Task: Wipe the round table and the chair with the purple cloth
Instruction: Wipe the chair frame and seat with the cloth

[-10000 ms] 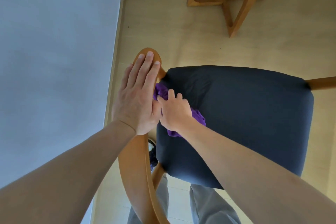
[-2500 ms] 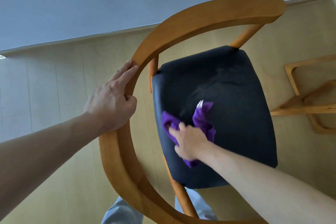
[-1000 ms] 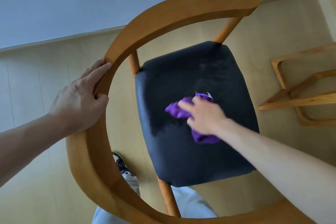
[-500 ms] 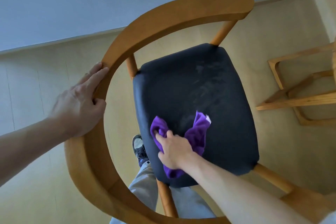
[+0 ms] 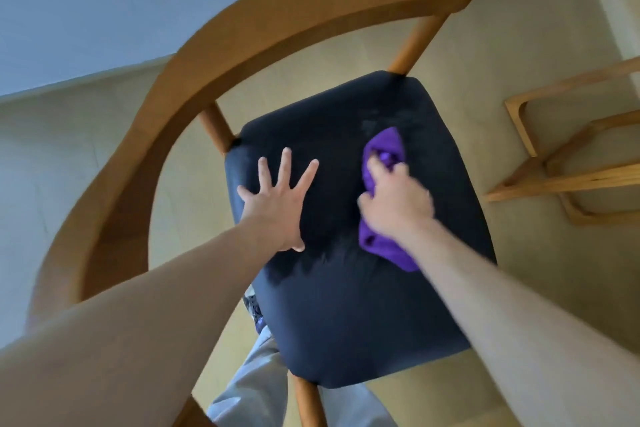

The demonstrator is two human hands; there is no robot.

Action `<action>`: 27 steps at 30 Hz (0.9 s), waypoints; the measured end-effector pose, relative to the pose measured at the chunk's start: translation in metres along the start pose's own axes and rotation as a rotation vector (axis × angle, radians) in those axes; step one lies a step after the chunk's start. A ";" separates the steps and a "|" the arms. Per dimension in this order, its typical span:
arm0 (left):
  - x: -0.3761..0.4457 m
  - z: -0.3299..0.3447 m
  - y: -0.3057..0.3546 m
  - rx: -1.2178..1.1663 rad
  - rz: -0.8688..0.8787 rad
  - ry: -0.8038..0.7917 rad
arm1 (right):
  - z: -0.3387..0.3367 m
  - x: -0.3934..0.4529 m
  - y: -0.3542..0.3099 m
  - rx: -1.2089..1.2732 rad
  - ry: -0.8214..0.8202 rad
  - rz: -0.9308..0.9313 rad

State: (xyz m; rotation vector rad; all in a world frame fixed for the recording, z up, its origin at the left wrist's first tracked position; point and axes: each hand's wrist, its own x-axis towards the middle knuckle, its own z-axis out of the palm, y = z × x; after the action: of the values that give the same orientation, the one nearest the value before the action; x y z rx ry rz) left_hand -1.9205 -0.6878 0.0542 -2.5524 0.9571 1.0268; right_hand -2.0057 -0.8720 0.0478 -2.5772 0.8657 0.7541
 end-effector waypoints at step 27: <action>0.014 0.016 0.008 0.096 -0.053 0.034 | -0.060 0.086 0.047 0.092 0.169 0.018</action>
State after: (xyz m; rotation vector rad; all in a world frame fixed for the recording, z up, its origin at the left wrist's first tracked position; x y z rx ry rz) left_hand -1.9265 -0.6940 0.0329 -2.5099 0.9184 0.9039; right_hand -1.9545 -0.9752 0.0414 -2.5812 0.9510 0.4943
